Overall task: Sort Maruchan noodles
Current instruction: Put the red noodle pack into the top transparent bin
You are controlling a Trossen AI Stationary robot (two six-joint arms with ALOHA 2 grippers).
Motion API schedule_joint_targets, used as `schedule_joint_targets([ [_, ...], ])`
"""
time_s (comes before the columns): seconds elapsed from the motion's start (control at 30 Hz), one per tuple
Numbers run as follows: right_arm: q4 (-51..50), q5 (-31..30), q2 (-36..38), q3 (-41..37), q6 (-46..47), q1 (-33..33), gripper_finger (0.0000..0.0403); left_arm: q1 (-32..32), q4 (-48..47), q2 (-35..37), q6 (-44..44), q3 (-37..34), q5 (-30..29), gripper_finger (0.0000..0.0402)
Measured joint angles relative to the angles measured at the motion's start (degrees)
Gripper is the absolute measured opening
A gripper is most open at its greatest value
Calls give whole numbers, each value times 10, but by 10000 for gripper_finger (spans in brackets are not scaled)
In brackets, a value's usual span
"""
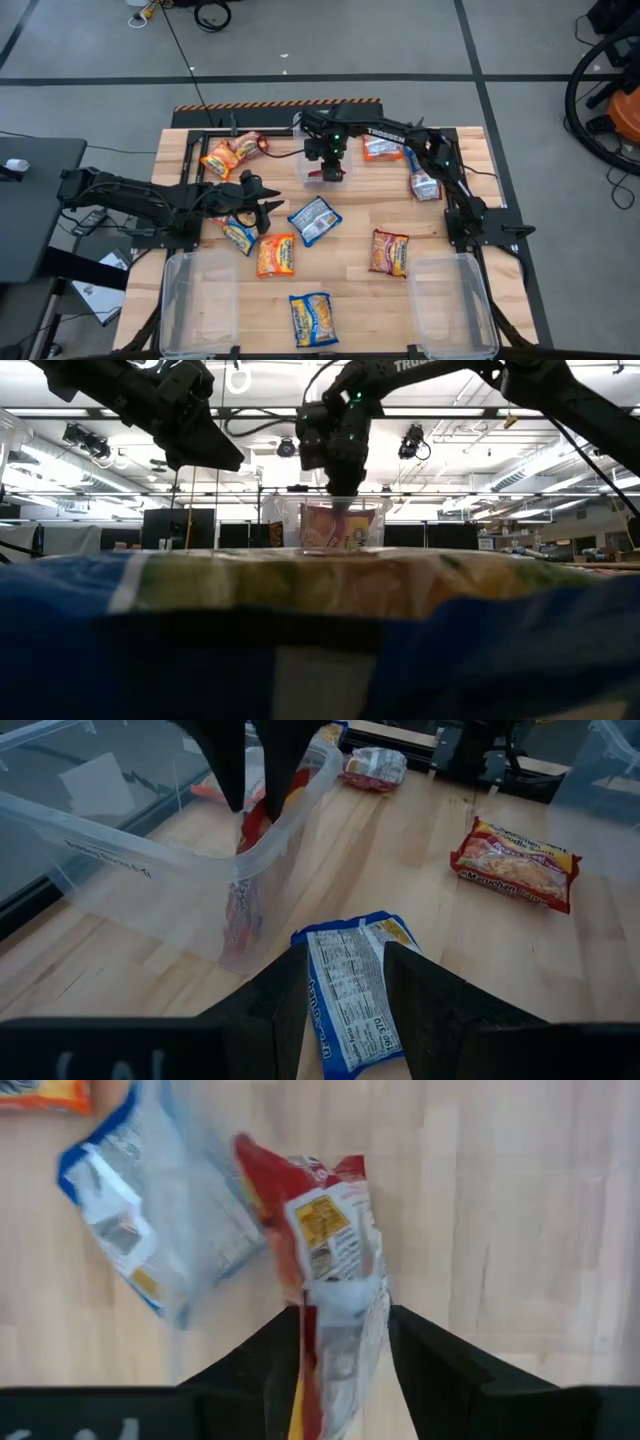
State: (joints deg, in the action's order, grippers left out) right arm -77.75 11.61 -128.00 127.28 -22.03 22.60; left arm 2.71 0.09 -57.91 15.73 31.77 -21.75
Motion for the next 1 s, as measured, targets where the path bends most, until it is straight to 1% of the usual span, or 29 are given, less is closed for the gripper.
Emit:
schedule_joint_targets([
  [0.1,4,-2,22,0,0,-6,170,0,0,0,1,0,8,137],
  [0.23,15,-43,61,0,7,-19,176,0,1,0,1,0,13,137],
  [0.37,6,-47,113,0,52,-47,176,1,3,0,1,0,13,137],
  [0.5,-44,-45,159,0,120,-100,175,2,19,0,1,0,32,137],
  [0.6,-90,-54,180,-1,186,-156,174,2,34,0,1,0,56,137],
  [0.73,-97,-130,194,-35,294,-255,174,2,34,0,-16,0,66,137],
  [0.87,-87,-194,195,-95,450,-358,174,2,37,0,-20,0,66,137],
  [1.0,-26,-233,195,-189,613,-453,174,2,47,0,-21,0,66,137],
])
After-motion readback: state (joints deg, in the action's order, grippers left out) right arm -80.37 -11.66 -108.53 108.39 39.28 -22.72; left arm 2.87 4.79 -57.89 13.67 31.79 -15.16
